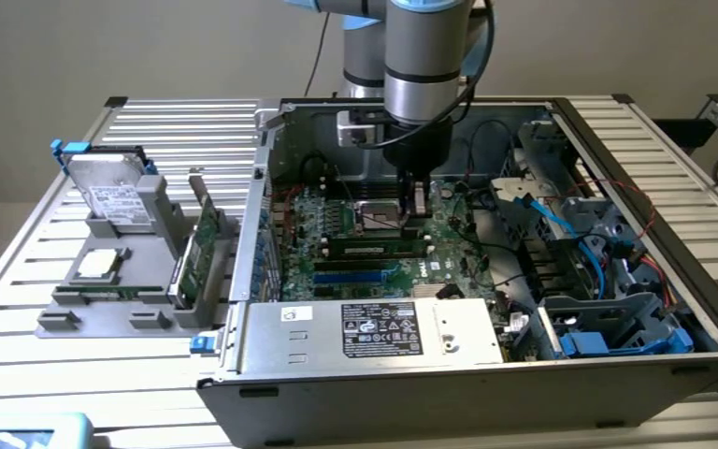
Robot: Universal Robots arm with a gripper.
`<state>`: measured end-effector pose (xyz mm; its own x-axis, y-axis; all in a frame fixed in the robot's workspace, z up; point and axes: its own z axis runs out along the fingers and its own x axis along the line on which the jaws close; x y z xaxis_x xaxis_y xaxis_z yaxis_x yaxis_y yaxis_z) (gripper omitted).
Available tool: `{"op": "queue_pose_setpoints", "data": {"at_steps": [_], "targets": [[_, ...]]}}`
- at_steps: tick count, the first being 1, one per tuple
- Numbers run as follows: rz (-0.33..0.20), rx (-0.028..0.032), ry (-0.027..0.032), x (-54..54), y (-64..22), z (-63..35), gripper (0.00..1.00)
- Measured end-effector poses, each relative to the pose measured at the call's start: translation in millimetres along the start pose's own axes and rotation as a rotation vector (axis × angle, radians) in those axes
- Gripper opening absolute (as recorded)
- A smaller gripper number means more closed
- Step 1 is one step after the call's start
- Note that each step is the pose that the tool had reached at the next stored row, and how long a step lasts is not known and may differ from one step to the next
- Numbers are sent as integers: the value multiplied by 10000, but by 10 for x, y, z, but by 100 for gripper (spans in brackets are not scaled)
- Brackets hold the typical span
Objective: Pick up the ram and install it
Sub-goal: 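Press down the ram until it locks into place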
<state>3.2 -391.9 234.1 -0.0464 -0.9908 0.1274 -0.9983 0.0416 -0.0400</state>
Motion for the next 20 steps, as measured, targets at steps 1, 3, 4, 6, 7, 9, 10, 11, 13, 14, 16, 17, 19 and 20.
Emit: {"op": "queue_pose_setpoints", "data": {"at_steps": [1,3,4,6,7,9,10,11,13,14,16,17,19,20], "targets": [[19,-3,2,1,-3,3,11],[65,-9,4,0,-5,10,11],[90,-12,2,0,-6,15,11],[138,-20,-17,-1,-9,21,11],[177,-26,-28,-2,-9,22,11],[265,-38,-53,-2,-10,26,11],[303,-43,-60,-3,-11,27,11],[330,-46,-69,-3,-13,29,11],[377,-54,-91,-4,-18,35,11],[396,-57,-102,-4,-20,38,11],[429,-62,-118,-4,-21,44,11],[440,-65,-124,-4,-21,46,11],[454,-66,-139,-4,-22,53,11],[463,-68,-145,-3,-21,57,11]]}}
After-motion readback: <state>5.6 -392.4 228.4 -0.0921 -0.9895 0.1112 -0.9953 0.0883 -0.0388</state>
